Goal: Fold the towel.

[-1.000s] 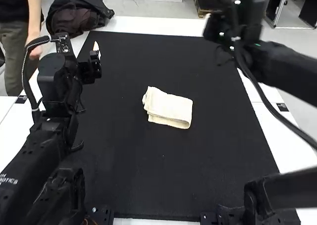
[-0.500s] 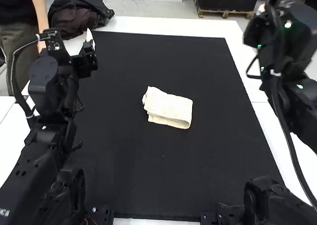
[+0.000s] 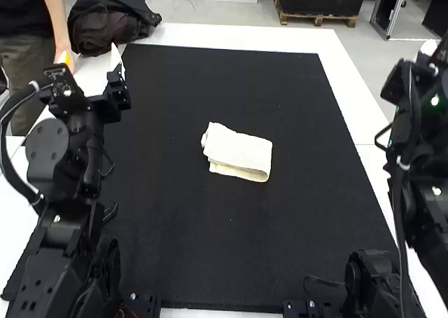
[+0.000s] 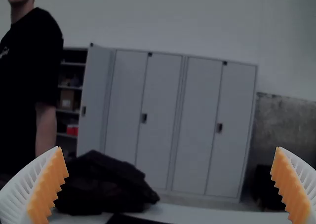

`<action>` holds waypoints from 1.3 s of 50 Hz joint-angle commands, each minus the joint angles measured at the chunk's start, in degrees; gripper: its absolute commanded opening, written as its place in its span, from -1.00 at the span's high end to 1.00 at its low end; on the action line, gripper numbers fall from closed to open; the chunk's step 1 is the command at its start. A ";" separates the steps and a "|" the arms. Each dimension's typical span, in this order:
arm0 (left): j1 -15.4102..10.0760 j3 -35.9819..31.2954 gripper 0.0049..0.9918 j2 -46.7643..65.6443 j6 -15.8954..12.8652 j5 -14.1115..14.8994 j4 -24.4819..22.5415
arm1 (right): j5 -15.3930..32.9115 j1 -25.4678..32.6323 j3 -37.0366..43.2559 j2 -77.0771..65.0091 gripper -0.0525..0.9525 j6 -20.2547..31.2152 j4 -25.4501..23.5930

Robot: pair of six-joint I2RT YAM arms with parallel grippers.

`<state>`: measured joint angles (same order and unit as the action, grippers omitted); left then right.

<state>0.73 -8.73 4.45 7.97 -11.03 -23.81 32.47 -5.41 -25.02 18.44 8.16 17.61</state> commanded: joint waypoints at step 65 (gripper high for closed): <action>-1.26 8.64 -0.95 -4.62 -3.22 1.18 13.79 | -26.40 11.30 24.31 -18.44 0.90 -3.24 -3.28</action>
<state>-0.30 -0.32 0.67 4.54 -10.66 -10.70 6.90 5.06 -0.86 0.56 6.68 14.50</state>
